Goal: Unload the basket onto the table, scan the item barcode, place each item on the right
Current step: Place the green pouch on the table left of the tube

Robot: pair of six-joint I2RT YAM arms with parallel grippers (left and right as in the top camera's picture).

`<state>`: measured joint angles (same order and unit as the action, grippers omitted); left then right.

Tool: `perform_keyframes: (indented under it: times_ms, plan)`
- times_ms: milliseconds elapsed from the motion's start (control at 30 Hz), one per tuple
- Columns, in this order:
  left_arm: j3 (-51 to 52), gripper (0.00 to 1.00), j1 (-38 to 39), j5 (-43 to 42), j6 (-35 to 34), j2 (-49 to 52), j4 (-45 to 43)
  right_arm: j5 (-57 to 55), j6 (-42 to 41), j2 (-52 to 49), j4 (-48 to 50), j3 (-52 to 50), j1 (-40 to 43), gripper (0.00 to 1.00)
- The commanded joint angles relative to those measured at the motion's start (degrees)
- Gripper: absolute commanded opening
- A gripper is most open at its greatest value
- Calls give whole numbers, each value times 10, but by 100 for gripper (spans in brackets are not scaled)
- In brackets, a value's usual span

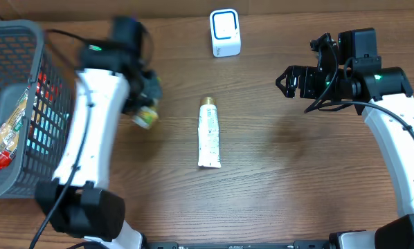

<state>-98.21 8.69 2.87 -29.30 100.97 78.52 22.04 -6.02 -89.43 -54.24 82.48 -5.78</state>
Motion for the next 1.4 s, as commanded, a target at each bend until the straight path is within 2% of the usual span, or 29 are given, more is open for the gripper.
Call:
perform_keyframes:
  times_ms: [0,233,467,533,633,667,733,767,800,967,1167,1267,1367]
  plan:
    - [106,4,24,44,-94,-9,-67,-1,-1,0,1,11,-4,100]
    - [268,4,43,40,-127,-9,-219,-1,-1,0,1,11,-4,100]
    - [329,6,45,-40,-104,-9,-291,-1,-1,0,1,11,-4,100]
    - [326,15,45,-57,-31,-9,-309,-1,0,0,1,11,-4,100]
    - [303,46,44,-57,24,-9,-313,-1,1,0,4,11,-4,100]
    - [286,57,43,-57,38,-9,-305,-1,1,0,6,11,-4,100]
    - [243,72,43,-52,70,-9,-282,-1,1,0,6,11,-4,100]
    - [218,74,44,-48,84,-9,-269,-1,1,0,6,11,-4,100]
    - [194,75,43,-42,90,-9,-255,-1,1,0,6,11,-4,100]
    - [-56,75,12,29,101,-9,-100,-1,1,0,6,11,-4,100]
    - [-347,80,-92,82,101,-9,48,-1,1,0,5,11,-4,100]
    - [-439,80,-169,96,101,-10,101,-1,1,0,5,11,-4,100]
    - [-472,79,-260,110,101,-10,146,-1,1,0,5,11,-4,100]
